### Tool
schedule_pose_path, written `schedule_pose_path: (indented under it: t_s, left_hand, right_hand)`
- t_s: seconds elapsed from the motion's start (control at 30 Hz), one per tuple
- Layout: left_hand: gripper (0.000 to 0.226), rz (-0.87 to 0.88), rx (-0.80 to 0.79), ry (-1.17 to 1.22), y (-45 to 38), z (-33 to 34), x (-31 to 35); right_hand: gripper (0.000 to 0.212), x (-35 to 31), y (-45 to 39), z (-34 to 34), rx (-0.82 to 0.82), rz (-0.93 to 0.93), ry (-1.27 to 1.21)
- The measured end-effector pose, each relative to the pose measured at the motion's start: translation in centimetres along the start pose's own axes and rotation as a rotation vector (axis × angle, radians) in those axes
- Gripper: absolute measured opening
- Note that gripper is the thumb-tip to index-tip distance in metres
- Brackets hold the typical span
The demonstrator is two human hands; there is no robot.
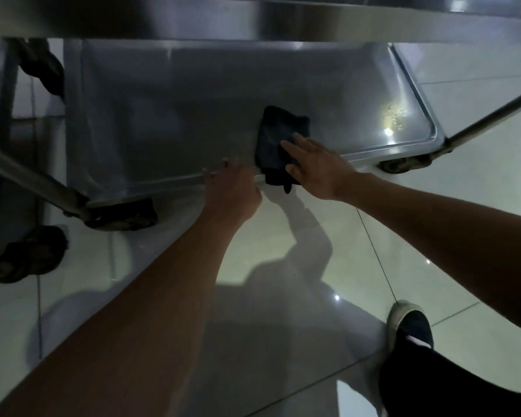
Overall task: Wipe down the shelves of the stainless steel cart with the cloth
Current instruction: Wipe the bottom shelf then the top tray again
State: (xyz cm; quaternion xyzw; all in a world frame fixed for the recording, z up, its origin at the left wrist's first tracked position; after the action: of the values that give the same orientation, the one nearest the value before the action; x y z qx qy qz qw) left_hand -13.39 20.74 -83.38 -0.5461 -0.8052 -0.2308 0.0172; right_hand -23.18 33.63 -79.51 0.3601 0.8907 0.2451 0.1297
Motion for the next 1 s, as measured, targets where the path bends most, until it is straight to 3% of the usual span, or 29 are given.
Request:
schedule_pose_path:
  t_s: [0.23,0.43,0.6,0.77,1.0]
  left_hand:
    - [0.034,-0.022,0.092,-0.113,0.6,0.1,0.3]
    - [0.045,-0.042,0.234,-0.190,0.9,1.8,0.1]
    - [0.040,-0.045,0.293,-0.174,-0.6,1.5,2.1]
    - [0.047,-0.056,0.262,-0.110,-2.4,1.4,6.0]
    - [0.035,0.029,0.290,-0.114,-7.0,1.2,13.9]
  right_hand:
    - [0.063,-0.9,-4.9,0.4,0.209,-0.063,-0.166]
    - [0.045,-0.3,-6.4,0.8,0.439,-0.110,-0.294]
    - [0.065,-0.1,-7.6,2.4,0.375,-0.126,-0.114]
    - [0.064,3.6,-8.3,1.9,0.320,-0.192,-0.047]
    - [0.062,13.6,-7.8,1.6,0.329,-0.179,-0.060]
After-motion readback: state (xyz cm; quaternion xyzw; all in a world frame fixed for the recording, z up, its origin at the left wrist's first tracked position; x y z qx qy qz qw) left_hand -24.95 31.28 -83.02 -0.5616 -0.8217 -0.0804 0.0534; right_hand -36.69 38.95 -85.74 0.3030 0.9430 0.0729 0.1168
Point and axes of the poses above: each hand's wrist, its own y-axis away from the middle knuckle, its own z-axis out of the palm, x = y × z, the point moved 7 cm from there along -y, towards the middle knuckle, and after that the axes turned 11 degrees about -x, right-handed, at the moved point
